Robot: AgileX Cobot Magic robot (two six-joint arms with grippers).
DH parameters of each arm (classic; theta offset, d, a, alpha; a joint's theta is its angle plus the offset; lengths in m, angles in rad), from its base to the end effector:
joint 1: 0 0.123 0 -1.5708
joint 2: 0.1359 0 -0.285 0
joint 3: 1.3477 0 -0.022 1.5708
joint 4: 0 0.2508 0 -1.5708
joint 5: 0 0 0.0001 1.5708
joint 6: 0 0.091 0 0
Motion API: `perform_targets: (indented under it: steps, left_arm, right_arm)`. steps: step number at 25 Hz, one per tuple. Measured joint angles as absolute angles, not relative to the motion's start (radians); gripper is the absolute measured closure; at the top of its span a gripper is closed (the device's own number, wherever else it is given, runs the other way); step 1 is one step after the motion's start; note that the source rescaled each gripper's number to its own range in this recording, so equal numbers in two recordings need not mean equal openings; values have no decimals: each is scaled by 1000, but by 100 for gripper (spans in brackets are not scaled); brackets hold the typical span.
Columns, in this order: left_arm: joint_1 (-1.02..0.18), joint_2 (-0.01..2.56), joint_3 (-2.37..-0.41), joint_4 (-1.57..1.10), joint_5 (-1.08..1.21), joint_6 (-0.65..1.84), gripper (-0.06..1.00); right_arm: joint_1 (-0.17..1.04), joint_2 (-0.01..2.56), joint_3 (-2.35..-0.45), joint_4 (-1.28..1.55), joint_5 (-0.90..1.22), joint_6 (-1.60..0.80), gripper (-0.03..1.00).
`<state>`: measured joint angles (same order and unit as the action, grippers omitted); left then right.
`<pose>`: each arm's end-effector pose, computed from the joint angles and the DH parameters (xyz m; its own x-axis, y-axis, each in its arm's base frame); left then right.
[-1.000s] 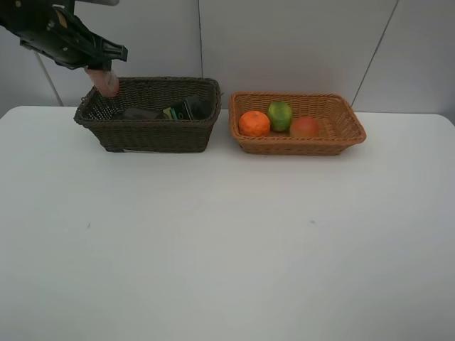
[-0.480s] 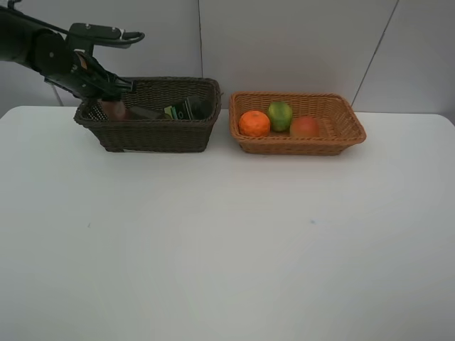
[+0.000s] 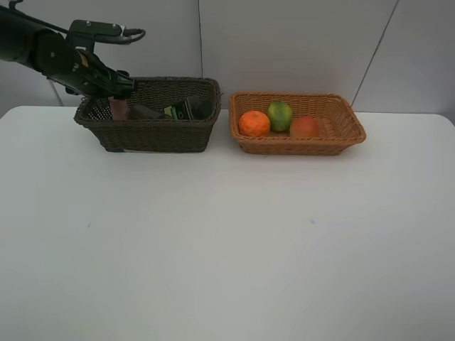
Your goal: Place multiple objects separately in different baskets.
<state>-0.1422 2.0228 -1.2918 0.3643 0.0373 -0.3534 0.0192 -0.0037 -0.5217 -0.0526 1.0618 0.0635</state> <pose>0.4383 -0.0615 0.1700 -0.6200 0.0995 -0.7783 0.1381 0.9903 0.0166 -0.0080 -0.0043 0.2833 -0.4325 0.0295 -0.9012 0.0386 0.9992 0.0142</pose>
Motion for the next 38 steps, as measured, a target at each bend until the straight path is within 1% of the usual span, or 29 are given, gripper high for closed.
perform_targets:
  steps: [2, 7, 11, 15, 22, 28, 31, 35, 38]
  left_arm:
    - [-142, 2020, -1296, 364, 43, -353, -2]
    - [-142, 1963, -1297, 364, 106, -353, -4]
    - [-142, 1866, -1287, 341, 254, -351, -4]
    - [-143, 1720, -1222, 332, 402, -351, -4]
    - [-143, 1337, -987, 233, 548, -351, -4]
    - [-143, 907, -761, 188, 677, -349, -4]
    - [-143, 693, -674, 169, 774, -311, -4]
    - [-143, 425, -614, 102, 867, -208, -4]
    - [-143, 288, -601, 67, 913, -163, -4]
  right_arm:
    - [19, -4, -522, -53, 1062, 63, -1]
    - [19, -4, -522, -53, 1062, 63, -1]
    - [19, -4, -522, -53, 1062, 63, -1]
    - [19, -4, -522, -53, 1062, 63, -1]
    - [19, -4, -522, -53, 1062, 63, -1]
    - [19, -4, -522, -53, 1062, 63, -1]
    - [19, -4, -522, -53, 1062, 63, -1]
    - [19, -4, -522, -53, 1062, 63, -1]
    - [19, -4, -522, -53, 1062, 63, -1]
